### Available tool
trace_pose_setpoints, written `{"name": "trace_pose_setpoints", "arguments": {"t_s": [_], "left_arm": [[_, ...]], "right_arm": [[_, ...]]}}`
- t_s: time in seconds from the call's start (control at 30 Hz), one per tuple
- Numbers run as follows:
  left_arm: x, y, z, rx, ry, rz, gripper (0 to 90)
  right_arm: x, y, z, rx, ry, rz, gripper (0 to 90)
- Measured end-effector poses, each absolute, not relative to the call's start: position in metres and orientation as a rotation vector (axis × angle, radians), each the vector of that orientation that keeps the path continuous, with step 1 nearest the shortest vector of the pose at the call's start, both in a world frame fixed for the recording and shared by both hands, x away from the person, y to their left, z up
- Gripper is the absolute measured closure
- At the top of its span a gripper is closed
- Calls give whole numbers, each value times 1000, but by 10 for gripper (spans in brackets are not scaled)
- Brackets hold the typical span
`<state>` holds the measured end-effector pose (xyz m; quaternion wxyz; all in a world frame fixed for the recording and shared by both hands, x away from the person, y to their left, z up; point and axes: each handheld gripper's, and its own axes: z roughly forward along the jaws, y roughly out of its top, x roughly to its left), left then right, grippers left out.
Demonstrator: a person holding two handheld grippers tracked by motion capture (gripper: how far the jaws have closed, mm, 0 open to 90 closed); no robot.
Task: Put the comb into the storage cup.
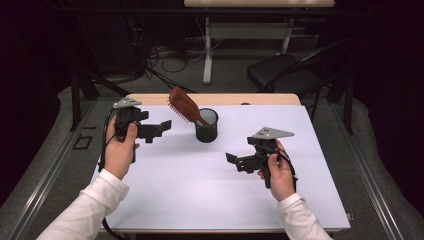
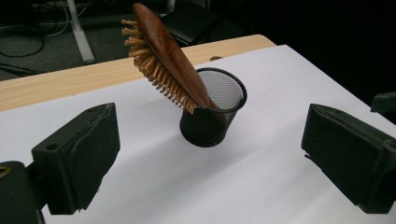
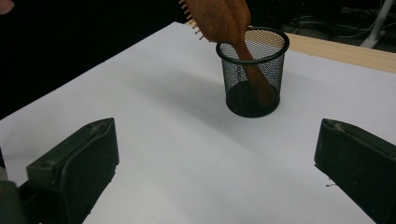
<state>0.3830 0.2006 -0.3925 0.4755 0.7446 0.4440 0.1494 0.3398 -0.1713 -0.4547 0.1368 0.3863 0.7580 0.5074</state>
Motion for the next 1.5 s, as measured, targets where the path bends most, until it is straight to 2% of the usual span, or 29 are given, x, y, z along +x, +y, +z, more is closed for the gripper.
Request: {"name": "trace_pose_setpoints", "arguments": {"t_s": [0.67, 1.5], "left_arm": [[353, 221, -401, 1822, 1052, 371, 64], [319, 229, -423, 1832, 1008, 385, 64]], "right_arm": [[313, -183, -456, 1069, 2250, 1399, 0], [288, -201, -463, 1063, 2258, 1383, 0]]}}
